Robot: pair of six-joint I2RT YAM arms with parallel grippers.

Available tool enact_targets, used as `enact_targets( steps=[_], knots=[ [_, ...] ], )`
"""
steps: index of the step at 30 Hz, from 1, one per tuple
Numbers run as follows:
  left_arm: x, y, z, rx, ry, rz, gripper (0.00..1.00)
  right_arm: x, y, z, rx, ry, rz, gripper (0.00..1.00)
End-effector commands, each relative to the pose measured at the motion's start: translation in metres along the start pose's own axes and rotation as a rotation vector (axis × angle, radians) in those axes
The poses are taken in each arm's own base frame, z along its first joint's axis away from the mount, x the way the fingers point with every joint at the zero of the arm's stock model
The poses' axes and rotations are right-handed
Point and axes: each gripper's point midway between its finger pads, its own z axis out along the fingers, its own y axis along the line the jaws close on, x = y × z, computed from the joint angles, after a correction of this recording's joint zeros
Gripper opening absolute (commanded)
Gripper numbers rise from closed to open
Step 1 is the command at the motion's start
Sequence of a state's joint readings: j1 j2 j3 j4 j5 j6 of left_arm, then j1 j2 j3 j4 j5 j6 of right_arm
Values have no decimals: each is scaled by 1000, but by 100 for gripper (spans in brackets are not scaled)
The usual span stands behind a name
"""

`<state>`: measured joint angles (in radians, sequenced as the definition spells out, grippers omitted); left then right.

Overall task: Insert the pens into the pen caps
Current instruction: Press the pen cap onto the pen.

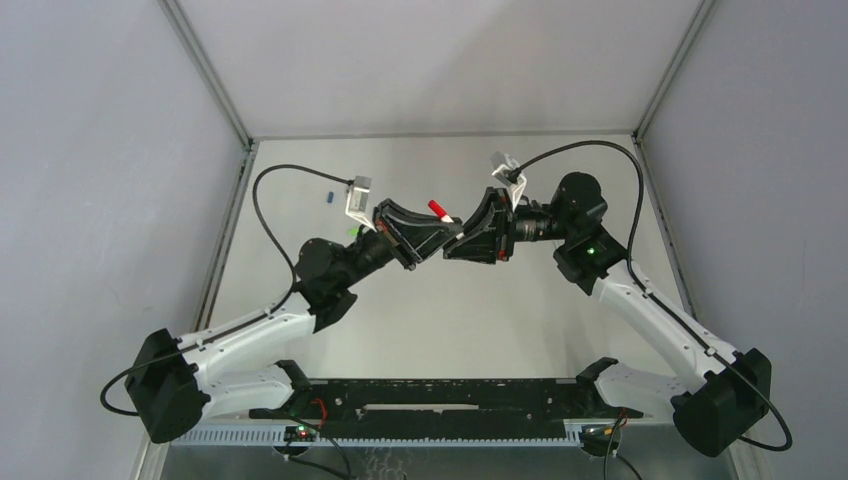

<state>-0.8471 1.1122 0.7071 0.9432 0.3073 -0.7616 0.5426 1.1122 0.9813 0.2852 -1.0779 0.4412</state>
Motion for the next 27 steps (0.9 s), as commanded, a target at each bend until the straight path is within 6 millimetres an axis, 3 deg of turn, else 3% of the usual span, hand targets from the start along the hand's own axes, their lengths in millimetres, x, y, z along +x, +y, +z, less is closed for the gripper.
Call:
enact_targets(
  steps=[1, 5, 10, 12, 17, 19, 27],
  knots=[
    [6, -10, 6, 41, 78, 29, 0, -2, 15, -2, -72, 52, -99, 34],
    [10, -8, 5, 35, 97, 31, 0, 1, 14, -1, -71, 64, -97, 39],
    [7, -10, 6, 37, 90, 30, 0, 3, 15, 0, -74, 71, -88, 36],
    [5, -11, 6, 40, 85, 32, 0, 4, 16, 1, -74, 73, -85, 30],
    [3, -13, 6, 39, 75, 28, 3, 2, 18, 1, -75, 70, -85, 0],
    [0, -13, 4, 35, 63, 21, 9, 1, 17, 0, -69, 70, -79, 0],
    [-8, -19, -18, 31, -6, 42, 53, 3, 24, -5, -105, 86, -83, 0]
  ],
)
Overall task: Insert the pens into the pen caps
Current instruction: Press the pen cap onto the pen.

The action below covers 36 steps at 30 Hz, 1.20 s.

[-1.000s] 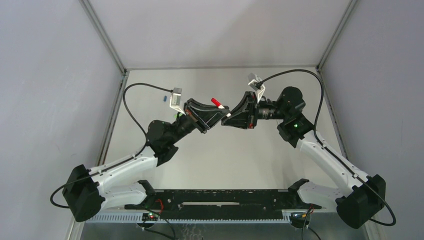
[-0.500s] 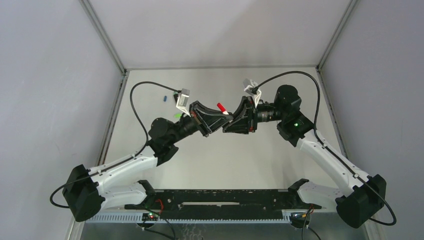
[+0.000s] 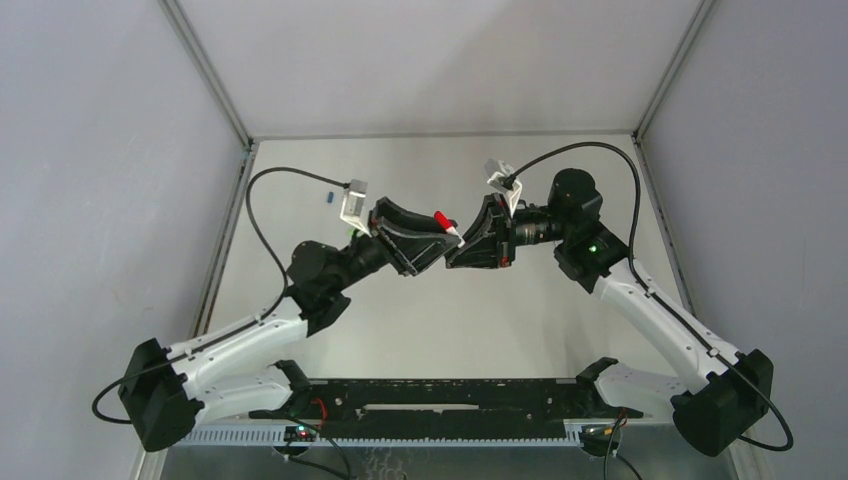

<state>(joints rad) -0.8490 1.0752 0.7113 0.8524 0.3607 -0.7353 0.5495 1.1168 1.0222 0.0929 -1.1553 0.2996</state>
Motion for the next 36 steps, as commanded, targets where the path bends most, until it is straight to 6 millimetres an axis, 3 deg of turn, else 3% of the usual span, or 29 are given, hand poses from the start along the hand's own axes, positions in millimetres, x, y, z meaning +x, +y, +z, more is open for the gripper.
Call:
enact_targets(
  steps=[1, 9, 17, 19, 23, 29, 36],
  knots=[
    [-17, -14, -16, 17, -80, 42, 57, -14, 17, -3, -58, -5, -83, 0],
    [-15, -19, -36, 21, -87, 126, 76, -12, 20, -4, -68, -1, -51, 0],
    [-57, -29, -31, -16, -209, 135, 98, -7, 17, -4, -54, 4, -30, 0],
    [-66, -28, -26, -32, -224, 111, 100, -7, 16, -3, -51, 4, -25, 0],
    [-72, -28, -16, -35, -232, 61, 97, -7, 16, -3, -49, 3, -23, 0],
    [-77, -31, -3, -16, -226, 30, 73, -5, 15, -3, -42, 6, -15, 0],
    [-69, -26, 4, -10, -192, 16, 62, -5, 14, -3, -39, 5, -10, 0]
  ],
)
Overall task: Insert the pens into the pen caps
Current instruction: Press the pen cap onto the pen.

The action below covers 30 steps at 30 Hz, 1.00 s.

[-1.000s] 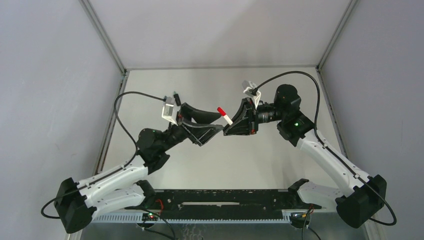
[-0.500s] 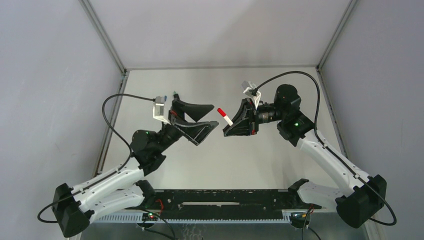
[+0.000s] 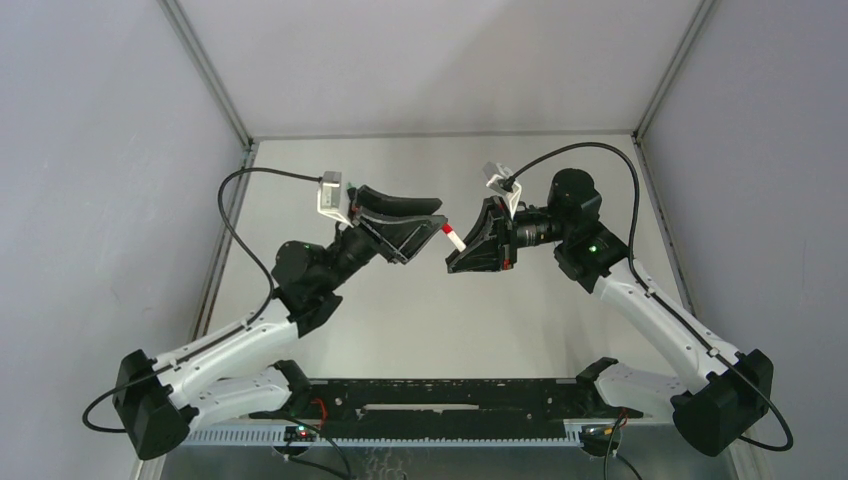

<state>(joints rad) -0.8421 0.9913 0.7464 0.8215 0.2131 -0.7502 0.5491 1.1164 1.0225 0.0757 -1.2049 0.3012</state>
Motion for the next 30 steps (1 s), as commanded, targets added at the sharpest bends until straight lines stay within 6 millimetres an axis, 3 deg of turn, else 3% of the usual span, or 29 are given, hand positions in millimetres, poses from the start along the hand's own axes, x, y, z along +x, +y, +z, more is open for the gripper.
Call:
enact_targets(
  steps=[1, 6, 16, 20, 30],
  knots=[
    [-15, -15, 9, 47, -23, -4, 60, -9, 6, -1, 5, -17, -27, 0],
    [-11, -16, 12, 61, -3, -14, 48, -9, 5, -1, 9, -17, -20, 0],
    [0, -18, 13, 92, 41, -27, 1, -9, 2, -1, 21, -20, -12, 0],
    [14, -11, 9, 83, 89, -23, 0, -12, 1, -1, 25, -27, -26, 0],
    [91, 24, -7, -2, 312, -90, 0, -41, 1, 0, 25, -92, -67, 0]
  ],
)
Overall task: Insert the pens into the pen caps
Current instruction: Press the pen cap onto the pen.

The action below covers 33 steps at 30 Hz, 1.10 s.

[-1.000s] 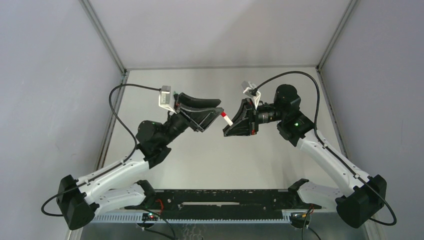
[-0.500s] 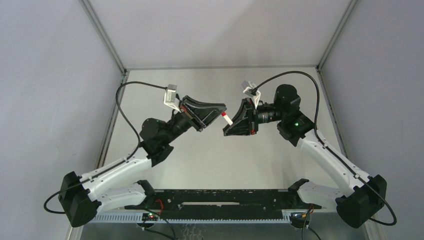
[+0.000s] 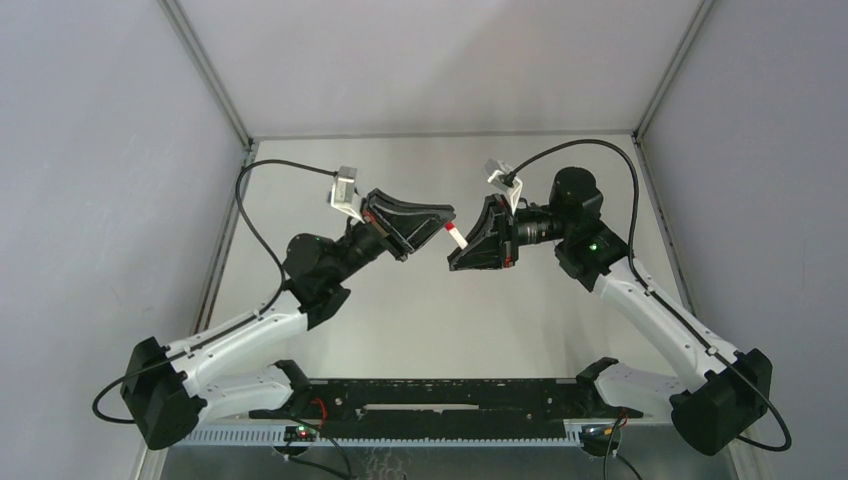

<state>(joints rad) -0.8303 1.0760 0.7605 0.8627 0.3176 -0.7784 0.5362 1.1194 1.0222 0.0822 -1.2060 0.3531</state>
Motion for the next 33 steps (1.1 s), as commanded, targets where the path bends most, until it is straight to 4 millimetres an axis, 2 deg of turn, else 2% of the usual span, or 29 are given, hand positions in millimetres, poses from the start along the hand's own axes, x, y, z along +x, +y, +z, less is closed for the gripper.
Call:
enact_targets(
  steps=[1, 5, 9, 14, 20, 23, 26, 30, 33],
  knots=[
    [74, 23, -10, -73, 233, -73, 0, -43, 3, 3, 18, -96, -117, 0],
    [104, 38, -13, -163, 264, -101, 0, -52, -7, 6, 64, -100, -153, 0],
    [132, 40, -21, -201, 304, -166, 0, -60, -16, 5, 105, -95, -171, 0],
    [165, 23, -37, -120, 425, -277, 0, -72, -7, 3, 36, -91, -172, 0],
    [184, -14, -53, 98, 567, -355, 0, -76, 16, 7, -105, -58, -159, 0],
    [201, -18, -65, 150, 661, -372, 0, -77, 23, 9, -143, -42, -155, 0],
    [222, 11, -71, 1, 744, -323, 0, -81, 21, 11, -124, -52, -186, 0],
    [233, 47, -72, -247, 772, -244, 0, -91, -7, 9, 66, -59, -219, 0],
    [241, 65, -76, -390, 773, -213, 0, -103, -24, 4, 176, -67, -250, 0]
  ],
)
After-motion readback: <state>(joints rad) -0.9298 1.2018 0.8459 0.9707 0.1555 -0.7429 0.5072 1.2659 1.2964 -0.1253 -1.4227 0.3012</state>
